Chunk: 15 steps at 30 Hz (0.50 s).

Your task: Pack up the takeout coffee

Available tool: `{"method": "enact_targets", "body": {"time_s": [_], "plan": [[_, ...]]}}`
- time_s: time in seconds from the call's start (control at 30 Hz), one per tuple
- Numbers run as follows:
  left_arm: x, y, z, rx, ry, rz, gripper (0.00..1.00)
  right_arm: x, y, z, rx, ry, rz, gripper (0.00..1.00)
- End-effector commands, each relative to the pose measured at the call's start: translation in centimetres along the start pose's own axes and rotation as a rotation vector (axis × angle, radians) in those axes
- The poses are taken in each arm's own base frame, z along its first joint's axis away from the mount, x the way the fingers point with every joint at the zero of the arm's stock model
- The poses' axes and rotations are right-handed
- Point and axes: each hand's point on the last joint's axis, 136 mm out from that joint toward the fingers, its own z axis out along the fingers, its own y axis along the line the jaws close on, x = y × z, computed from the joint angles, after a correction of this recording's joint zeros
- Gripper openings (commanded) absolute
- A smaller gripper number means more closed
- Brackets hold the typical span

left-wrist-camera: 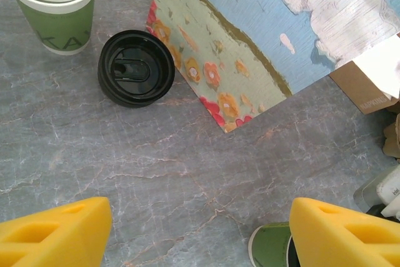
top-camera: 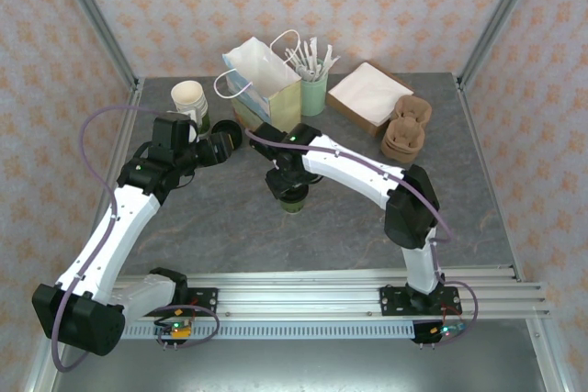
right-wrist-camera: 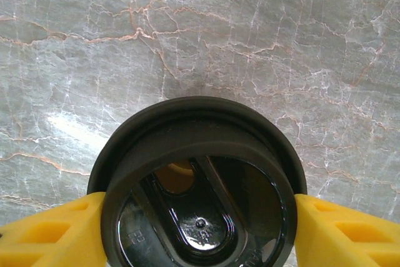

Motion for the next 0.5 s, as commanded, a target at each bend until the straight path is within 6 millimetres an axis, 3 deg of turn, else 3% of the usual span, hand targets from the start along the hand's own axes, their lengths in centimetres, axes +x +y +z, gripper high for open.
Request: {"method": "enact_targets", "body": {"time_s": [0.0,0.47], "plan": [[0.14,0.05,-0.47,0.008,0.0,0.002,0.76,0.53,-0.31,-0.52,0.015,0.034,0.007,0.69],[0.35,0.05,-0.15,0.01,0.01,0.002,0.76,0.44,-0.55,-1.22,0.006,-0.002,0.03,0.75]]}}
